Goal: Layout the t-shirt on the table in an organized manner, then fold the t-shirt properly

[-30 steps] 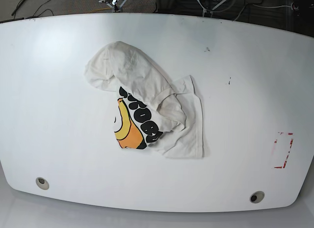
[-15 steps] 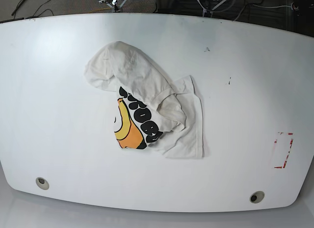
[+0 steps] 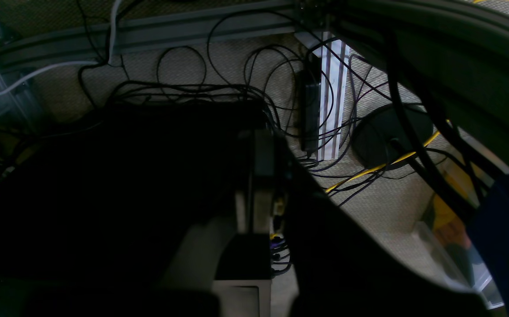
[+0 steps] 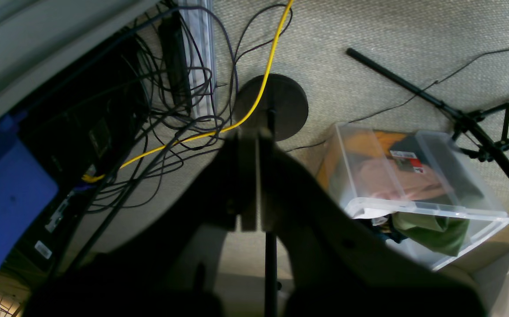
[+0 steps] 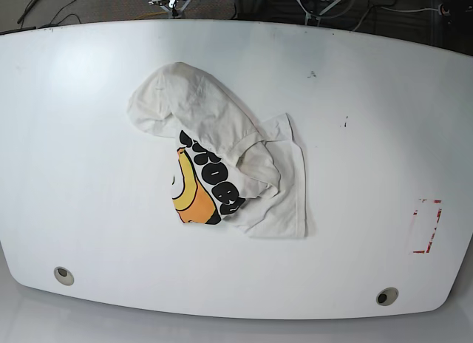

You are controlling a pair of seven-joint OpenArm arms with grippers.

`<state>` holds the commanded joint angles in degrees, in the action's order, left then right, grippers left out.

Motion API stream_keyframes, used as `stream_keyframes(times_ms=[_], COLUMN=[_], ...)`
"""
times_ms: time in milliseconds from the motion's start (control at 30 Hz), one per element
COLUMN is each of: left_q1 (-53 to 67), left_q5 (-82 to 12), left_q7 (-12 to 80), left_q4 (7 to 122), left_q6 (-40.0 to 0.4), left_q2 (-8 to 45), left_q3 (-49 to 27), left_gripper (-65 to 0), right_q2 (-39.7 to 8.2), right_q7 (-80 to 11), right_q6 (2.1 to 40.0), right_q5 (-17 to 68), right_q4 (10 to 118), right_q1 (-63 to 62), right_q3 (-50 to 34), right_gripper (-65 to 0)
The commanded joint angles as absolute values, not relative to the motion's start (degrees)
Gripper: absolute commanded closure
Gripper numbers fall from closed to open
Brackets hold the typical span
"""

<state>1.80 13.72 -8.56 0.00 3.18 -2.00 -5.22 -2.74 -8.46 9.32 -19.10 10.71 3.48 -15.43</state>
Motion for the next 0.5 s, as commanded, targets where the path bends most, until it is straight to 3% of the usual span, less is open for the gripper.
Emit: stream_keyframes(times_ms=[500], left_q1=[1.9], left_q5=[13.9], left_q7=[-9.0], left_q4=[0.0], left_q6=[3.0], left_q2=[-2.0], left_q3=[-5.2], left_gripper=[-0.2], right_q2=[-2.7], right_q7=[-8.3], right_q6=[9.2], right_q5=[-19.2], right_q4=[10.7], right_q1=[3.3], right_q3=[-15.3], right_gripper=[-0.3])
